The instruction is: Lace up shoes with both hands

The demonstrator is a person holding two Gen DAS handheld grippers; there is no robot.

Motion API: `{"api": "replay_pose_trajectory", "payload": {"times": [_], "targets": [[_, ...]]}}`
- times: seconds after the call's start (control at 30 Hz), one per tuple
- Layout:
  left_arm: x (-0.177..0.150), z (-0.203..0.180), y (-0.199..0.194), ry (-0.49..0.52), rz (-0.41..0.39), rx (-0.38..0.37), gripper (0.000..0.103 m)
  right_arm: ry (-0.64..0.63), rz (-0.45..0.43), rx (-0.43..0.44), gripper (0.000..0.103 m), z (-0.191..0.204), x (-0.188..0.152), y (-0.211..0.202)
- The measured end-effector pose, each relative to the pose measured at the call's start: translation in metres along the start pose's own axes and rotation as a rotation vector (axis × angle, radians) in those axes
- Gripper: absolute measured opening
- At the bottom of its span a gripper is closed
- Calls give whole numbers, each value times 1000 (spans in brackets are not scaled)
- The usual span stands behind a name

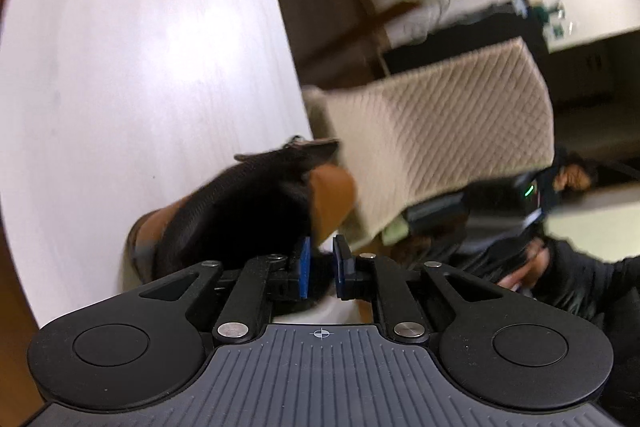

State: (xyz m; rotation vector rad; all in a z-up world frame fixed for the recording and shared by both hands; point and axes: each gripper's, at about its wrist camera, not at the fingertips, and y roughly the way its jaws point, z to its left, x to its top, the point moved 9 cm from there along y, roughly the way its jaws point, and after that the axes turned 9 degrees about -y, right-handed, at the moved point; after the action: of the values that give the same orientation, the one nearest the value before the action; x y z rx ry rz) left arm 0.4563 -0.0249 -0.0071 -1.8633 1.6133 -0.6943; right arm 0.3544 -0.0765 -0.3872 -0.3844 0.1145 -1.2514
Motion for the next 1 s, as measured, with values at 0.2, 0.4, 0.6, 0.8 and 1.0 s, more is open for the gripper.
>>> {"api": "replay_pose_trajectory", "payload": {"times": [0.2, 0.4, 0.6, 0.8, 1.0], "targets": [[-50, 8, 21, -113, -75, 78, 17, -36, 160, 24, 2, 2, -34, 26], [-71, 12, 70, -173, -129, 82, 17, -106, 308, 71, 2, 11, -47, 41], [-87, 10, 75, -144, -136, 119, 3, -167, 407, 79, 2, 18, -66, 51], [-148, 41, 67, 115, 87, 447, 2, -171, 433, 22, 3, 13, -86, 61], [-180, 107, 54, 123, 213, 627, 2, -126, 329, -110, 3, -9, -72, 57]]}}
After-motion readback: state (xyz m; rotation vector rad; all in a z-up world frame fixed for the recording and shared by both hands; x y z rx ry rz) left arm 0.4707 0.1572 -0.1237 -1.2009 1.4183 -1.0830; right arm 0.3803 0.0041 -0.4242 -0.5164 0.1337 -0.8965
